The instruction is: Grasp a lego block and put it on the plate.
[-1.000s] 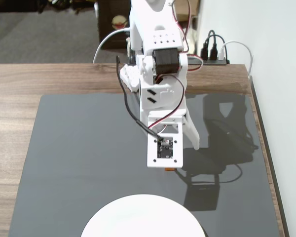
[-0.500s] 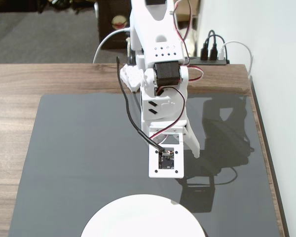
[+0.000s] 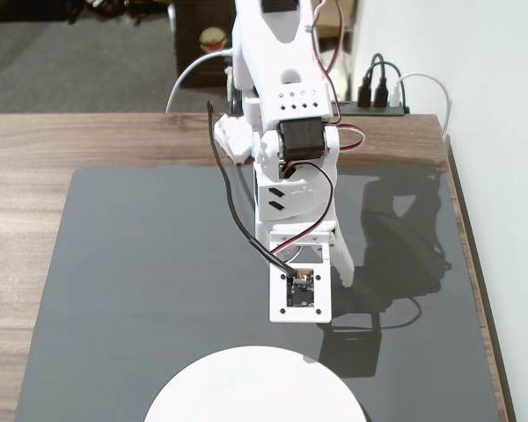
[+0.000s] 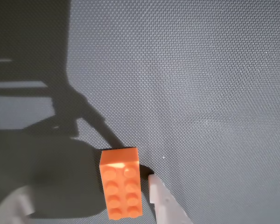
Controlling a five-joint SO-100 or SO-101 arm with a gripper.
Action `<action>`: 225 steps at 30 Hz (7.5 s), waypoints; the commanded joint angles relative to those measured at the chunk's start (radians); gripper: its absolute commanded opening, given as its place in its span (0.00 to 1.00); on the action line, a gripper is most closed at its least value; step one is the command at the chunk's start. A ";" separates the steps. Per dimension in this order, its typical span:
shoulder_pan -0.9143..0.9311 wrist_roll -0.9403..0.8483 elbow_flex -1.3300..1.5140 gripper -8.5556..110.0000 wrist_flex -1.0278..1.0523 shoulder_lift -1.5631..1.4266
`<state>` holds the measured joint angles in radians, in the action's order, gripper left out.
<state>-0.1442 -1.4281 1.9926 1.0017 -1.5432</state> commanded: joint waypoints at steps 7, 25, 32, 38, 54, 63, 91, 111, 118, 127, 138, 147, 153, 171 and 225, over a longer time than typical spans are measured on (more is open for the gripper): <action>-0.012 0.015 0.002 0.15 -0.026 0.003; -0.014 0.026 0.005 0.12 -0.037 0.000; -0.015 0.028 0.003 0.12 -0.023 -0.034; -0.015 0.028 -0.023 0.12 0.035 -0.100; 0.015 0.021 -0.264 0.12 0.293 -0.224; 0.034 0.012 -0.348 0.12 0.353 -0.236; 0.176 -0.023 -0.776 0.12 0.160 0.146; 0.169 -0.011 -0.985 0.12 0.133 0.471; 0.161 -0.008 -0.986 0.12 0.127 0.503; 0.153 -0.002 -0.986 0.20 0.132 0.515; 0.163 0.006 -0.986 0.25 0.153 0.502; 0.158 0.006 -0.884 0.25 0.192 0.370; 0.132 0.005 -0.660 0.25 0.202 0.172; 0.081 0.061 0.021 0.08 0.138 -0.422; -0.100 0.124 0.497 0.08 -0.112 -0.607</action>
<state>-0.2485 -1.3100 2.4912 0.8974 -2.1184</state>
